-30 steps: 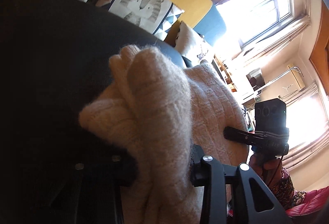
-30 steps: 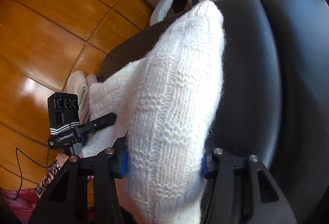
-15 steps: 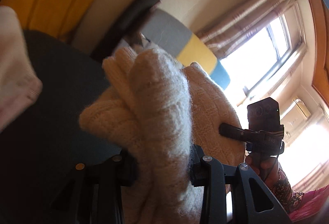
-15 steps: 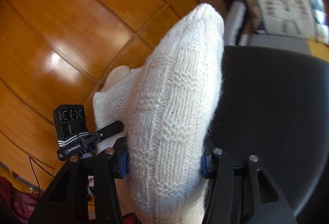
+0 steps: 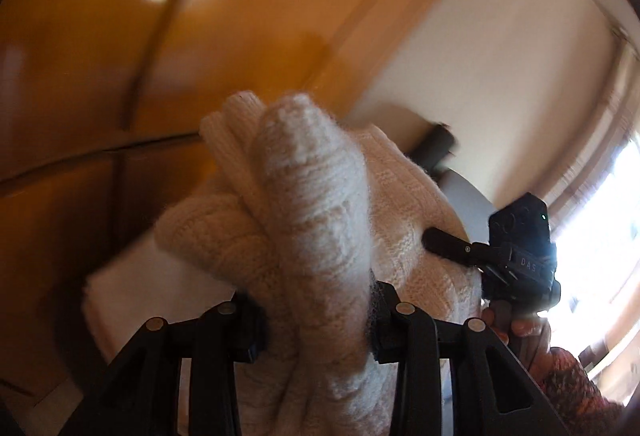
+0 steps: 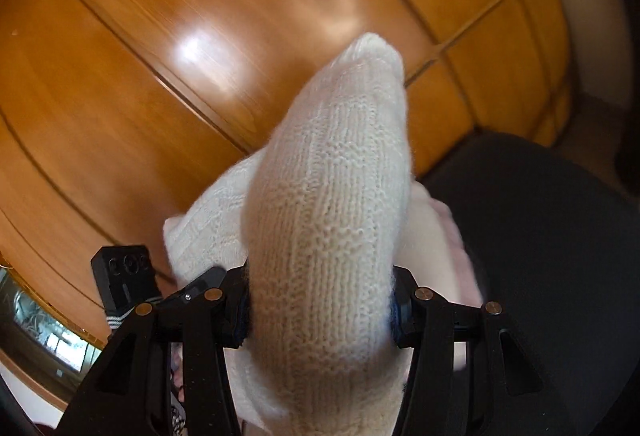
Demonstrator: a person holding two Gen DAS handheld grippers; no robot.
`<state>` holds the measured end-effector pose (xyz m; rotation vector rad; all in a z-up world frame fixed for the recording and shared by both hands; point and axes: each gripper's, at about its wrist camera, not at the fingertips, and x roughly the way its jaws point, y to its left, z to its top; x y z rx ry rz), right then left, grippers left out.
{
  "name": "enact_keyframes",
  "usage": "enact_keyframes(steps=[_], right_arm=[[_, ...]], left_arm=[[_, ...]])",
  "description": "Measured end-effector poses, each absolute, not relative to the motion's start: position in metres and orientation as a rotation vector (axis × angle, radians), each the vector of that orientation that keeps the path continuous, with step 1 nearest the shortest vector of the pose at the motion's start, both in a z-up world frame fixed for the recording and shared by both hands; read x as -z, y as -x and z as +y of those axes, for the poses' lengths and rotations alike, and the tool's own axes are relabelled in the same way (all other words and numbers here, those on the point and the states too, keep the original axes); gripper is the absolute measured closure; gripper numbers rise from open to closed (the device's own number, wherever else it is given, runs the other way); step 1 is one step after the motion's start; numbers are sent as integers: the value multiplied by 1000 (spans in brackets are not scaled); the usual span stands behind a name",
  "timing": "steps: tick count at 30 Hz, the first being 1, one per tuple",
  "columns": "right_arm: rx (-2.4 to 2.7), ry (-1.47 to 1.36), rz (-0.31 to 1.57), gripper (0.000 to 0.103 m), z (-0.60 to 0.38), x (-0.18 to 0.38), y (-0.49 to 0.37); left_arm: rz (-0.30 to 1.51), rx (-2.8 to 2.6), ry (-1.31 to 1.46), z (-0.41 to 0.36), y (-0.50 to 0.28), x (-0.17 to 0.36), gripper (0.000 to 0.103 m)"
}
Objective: Fold clothes
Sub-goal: 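Lift the folded sweater with both grippers toward the clothes stack, then lower the sweater onto the pink and cream stack and open both grippers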
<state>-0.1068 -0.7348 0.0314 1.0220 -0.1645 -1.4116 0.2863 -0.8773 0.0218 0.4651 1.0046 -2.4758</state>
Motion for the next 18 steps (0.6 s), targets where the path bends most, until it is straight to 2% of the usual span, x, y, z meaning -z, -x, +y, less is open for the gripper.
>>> enact_keyframes(steps=[3, 4, 5, 8, 10, 14, 18], right_arm=[[1437, -1096, -100, 50, -781, 9, 109], [1461, -1130, -64, 48, -795, 25, 110], [1481, -1160, -45, 40, -805, 41, 112], [1462, -1185, -165, 33, -802, 69, 121], [1469, -1149, -162, 31, -800, 71, 117], [1454, -1137, -125, 24, -792, 64, 105], [1534, -1057, -153, 22, -757, 39, 100]], left_arm=[[1047, 2347, -530, -914, -286, 23, 65], [1065, 2312, -554, -921, -285, 41, 64], [1083, 2275, -578, -928, -284, 59, 60], [1154, 2292, -481, -933, -292, 87, 51], [1234, 2298, -426, -939, -300, 95, 48], [1396, 2272, -338, -947, -322, 101, 47], [1322, 2186, -299, -933, -353, 85, 48]])
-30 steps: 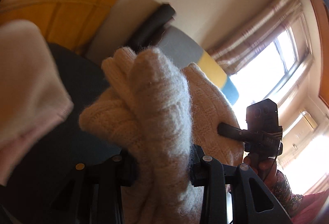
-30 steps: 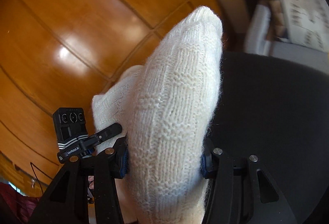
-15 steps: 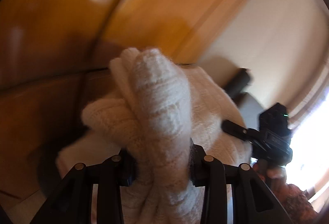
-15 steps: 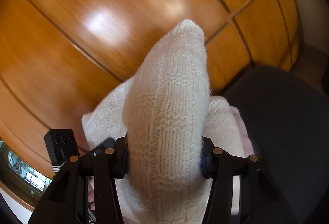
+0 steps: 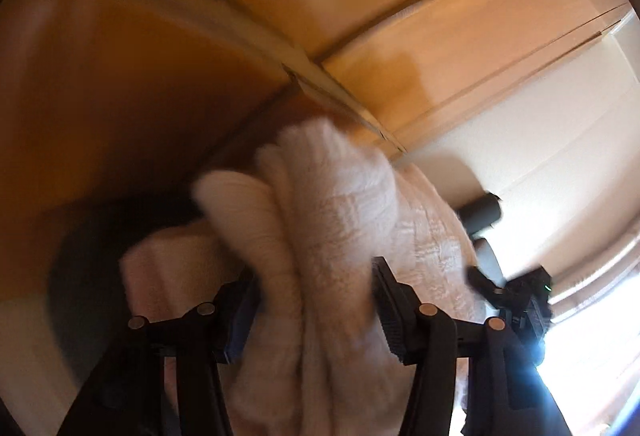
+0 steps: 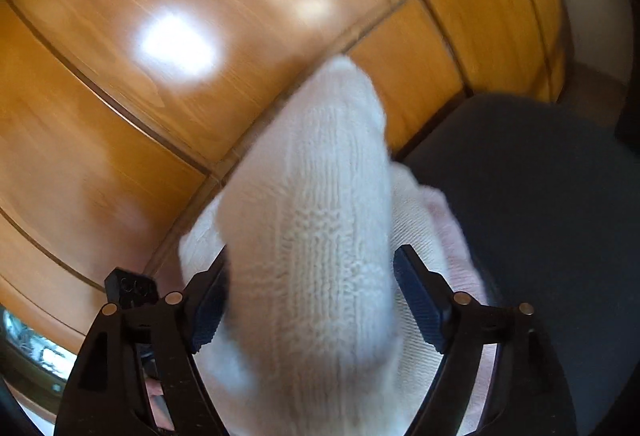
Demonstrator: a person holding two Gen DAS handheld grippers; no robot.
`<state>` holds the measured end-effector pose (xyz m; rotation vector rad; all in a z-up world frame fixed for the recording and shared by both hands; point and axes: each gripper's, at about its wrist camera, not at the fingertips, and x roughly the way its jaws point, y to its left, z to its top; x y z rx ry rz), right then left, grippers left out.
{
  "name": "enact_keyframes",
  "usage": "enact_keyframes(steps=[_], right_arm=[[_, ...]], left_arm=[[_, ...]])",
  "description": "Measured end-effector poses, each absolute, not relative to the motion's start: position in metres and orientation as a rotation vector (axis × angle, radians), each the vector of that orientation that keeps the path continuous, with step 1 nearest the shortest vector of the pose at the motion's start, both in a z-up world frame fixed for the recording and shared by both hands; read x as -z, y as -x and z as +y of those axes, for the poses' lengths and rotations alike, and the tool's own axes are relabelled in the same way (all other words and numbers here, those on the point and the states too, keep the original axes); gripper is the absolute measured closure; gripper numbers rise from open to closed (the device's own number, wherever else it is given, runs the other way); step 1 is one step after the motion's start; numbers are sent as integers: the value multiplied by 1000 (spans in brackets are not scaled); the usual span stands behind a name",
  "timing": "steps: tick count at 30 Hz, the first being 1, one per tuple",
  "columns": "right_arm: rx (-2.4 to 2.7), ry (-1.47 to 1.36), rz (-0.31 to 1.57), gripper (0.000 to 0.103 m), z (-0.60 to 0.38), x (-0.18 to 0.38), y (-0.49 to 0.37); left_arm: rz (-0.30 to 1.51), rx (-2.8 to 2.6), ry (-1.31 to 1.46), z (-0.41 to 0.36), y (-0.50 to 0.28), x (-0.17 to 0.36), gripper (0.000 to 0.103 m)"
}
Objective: Fold clothes
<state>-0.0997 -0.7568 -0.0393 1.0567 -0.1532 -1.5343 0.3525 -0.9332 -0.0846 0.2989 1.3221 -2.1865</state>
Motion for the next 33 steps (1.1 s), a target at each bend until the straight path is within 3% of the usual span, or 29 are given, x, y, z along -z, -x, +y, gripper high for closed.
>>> enact_keyframes(steps=[6, 15, 18, 22, 33], right_arm=[[1689, -1018, -197, 21, -696, 22, 100], [1861, -1060, 44, 20, -637, 32, 36], [1887, -991, 163, 18, -622, 36, -1], [1928, -865, 257, 3, -615, 34, -36], [1941, -790, 324, 3, -596, 7, -84]], left_arm=[[1012, 2076, -430, -874, -369, 64, 49], [768, 1955, -652, -768, -345, 61, 50], [729, 1952, -684, -746, -363, 51, 50], [680, 1952, -720, -728, -354, 31, 50], [538, 1929, -732, -680, -322, -2, 49]])
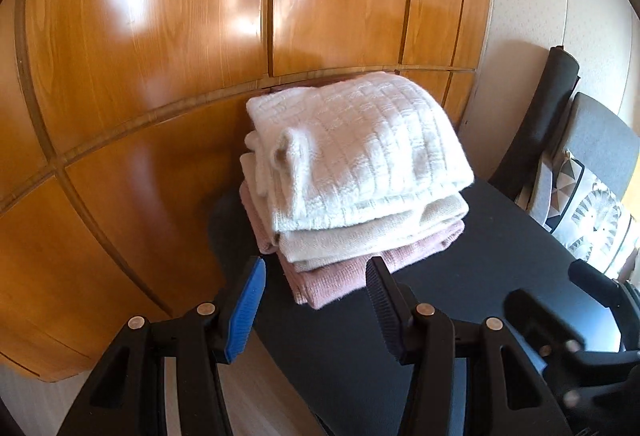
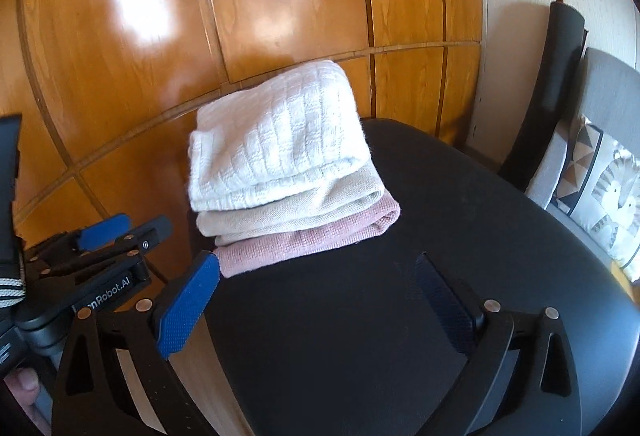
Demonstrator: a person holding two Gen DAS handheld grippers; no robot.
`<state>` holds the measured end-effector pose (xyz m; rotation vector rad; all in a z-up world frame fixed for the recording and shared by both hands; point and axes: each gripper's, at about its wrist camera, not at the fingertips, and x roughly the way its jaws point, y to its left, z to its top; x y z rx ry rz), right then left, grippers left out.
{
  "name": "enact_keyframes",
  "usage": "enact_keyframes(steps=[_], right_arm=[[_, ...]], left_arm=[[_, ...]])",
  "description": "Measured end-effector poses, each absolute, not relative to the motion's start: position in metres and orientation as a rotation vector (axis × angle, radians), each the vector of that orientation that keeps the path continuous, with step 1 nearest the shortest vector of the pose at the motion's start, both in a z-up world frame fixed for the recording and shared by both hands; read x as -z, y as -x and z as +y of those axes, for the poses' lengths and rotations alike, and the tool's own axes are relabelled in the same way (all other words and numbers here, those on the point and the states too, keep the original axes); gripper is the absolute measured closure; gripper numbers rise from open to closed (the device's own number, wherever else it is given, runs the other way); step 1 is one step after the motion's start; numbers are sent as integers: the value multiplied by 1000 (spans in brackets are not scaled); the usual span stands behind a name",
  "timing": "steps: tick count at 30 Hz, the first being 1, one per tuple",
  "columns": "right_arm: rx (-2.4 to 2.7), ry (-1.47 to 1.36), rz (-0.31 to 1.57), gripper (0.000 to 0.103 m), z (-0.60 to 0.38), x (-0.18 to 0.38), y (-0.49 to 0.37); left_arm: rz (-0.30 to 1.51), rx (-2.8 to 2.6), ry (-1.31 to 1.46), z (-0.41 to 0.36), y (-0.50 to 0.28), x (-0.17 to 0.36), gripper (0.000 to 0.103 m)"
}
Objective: Fold clothes
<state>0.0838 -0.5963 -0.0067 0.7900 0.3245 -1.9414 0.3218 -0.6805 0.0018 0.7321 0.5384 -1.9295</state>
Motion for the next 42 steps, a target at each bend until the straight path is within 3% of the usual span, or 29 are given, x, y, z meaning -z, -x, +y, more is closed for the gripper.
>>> enact_keyframes(steps=[12, 30, 42], right_arm=[[1968, -788, 352, 3, -594, 6, -93], [2094, -768, 344, 3, -593, 5, -105], [2135, -753, 338, 3, -586, -1, -108]], left_arm=[[396, 1812, -715, -649, -320, -18, 49], [540, 1827, -670, -645, -339, -18, 49], [504, 1830, -664, -637, -336, -26, 49]])
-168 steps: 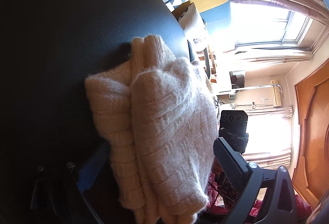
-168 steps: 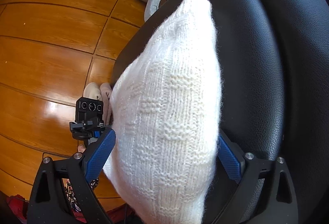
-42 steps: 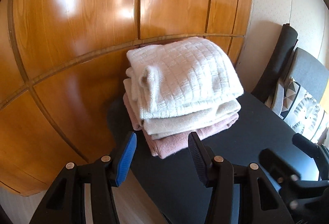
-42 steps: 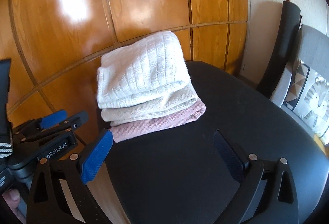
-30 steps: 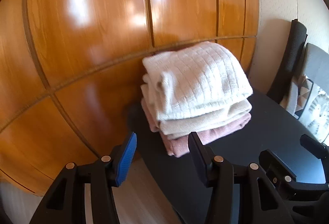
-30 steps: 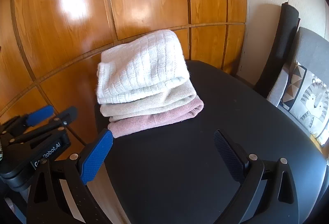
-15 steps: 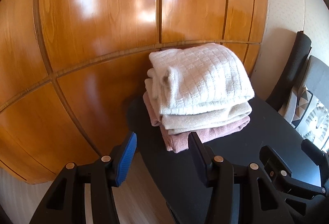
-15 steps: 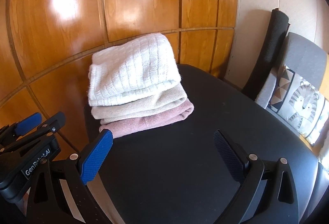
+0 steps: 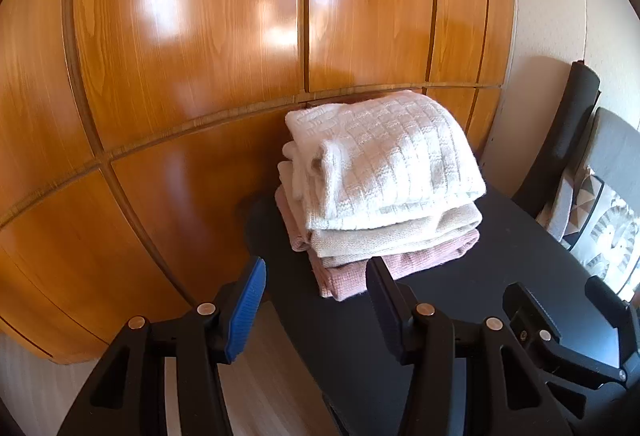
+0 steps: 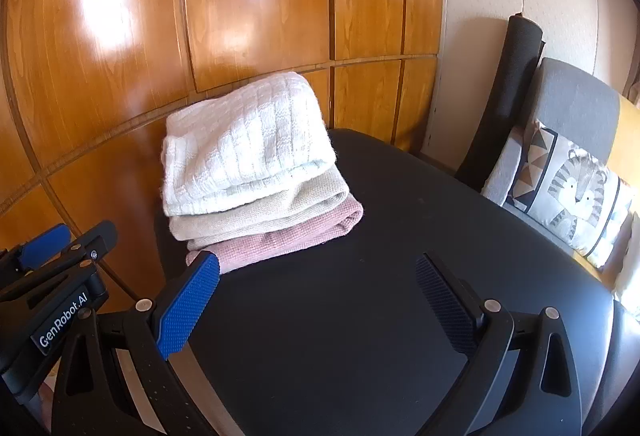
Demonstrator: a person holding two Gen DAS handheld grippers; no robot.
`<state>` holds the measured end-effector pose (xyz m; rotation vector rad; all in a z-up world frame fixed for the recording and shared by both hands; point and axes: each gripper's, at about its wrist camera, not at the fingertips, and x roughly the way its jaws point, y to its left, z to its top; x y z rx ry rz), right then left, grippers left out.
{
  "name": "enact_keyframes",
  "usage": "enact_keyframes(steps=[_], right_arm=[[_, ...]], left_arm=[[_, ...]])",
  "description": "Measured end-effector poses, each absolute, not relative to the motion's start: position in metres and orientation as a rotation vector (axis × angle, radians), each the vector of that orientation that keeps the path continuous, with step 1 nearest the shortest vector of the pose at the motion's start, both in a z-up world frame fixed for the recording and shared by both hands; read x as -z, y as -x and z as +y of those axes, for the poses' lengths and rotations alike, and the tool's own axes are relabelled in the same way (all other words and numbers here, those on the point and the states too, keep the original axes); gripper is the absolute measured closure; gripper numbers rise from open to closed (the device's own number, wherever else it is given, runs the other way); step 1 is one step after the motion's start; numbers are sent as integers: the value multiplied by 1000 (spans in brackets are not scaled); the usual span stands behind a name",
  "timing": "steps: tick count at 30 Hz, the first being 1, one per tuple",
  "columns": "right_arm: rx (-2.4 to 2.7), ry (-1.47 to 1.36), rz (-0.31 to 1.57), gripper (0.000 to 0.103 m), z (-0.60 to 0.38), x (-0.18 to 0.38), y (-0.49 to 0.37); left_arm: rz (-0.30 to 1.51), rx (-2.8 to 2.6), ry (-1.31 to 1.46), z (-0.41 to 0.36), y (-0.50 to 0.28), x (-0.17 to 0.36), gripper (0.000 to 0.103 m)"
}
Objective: Fold clothes
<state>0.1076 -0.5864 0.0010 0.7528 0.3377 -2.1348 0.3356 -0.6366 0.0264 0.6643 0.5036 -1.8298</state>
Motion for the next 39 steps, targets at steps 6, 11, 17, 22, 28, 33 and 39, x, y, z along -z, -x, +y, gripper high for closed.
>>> enact_keyframes(steps=[6, 11, 17, 22, 28, 33, 39], right_arm=[[2145, -729, 343, 3, -584, -2, -109], [2147, -714, 332, 3, -583, -4, -110], [2149, -717, 336, 3, -584, -4, -110], [2151, -709, 329, 3, -583, -4, -110], [2145, -717, 323, 3, -584, -4, -109], [2144, -713, 324, 3, -584, -3, -111], [2123, -700, 291, 3, -583, -4, -113]], left_arm=[[492, 1826, -661, -633, -335, -28, 49], [499, 1816, -661, -634, -336, -30, 49], [502, 1811, -672, -633, -336, -29, 49], [515, 1820, -654, -633, -339, -29, 49], [518, 1812, -648, -634, -339, -28, 48], [519, 1798, -648, -635, -339, -26, 48], [547, 1791, -598, -638, -348, -24, 46]])
